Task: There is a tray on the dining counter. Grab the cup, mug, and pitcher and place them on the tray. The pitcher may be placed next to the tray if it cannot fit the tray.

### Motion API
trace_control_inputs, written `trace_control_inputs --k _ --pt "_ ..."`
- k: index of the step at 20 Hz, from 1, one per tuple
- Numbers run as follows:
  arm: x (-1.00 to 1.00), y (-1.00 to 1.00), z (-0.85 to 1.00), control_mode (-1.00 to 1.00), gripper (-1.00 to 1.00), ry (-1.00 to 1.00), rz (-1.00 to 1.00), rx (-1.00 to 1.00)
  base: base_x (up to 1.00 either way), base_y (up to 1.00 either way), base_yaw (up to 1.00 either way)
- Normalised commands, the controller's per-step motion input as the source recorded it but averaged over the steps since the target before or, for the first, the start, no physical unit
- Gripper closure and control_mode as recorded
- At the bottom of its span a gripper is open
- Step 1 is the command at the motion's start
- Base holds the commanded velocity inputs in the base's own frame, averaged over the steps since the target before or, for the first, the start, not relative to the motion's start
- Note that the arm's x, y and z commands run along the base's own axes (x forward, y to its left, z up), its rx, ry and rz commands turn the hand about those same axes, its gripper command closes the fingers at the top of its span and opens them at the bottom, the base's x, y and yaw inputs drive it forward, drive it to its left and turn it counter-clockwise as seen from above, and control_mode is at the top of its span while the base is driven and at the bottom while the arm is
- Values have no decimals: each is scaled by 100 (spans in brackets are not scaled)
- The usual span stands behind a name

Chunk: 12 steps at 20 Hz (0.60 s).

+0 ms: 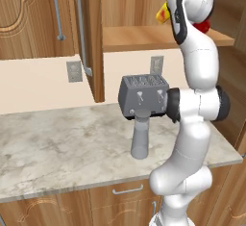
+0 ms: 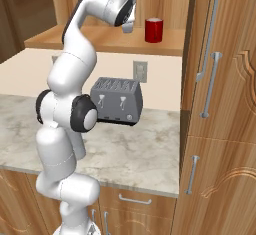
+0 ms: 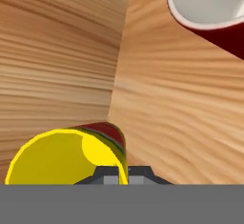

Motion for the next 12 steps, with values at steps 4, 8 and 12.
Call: trace_control_inputs --k 4,8,12 --pt "-24 0 -8 -100 100 -18 0 0 0 0 0" --pt "-21 0 -9 -100 100 -13 0 0 0 0 0" --pt "-27 0 -12 -100 100 -12 -1 0 0 0 0"
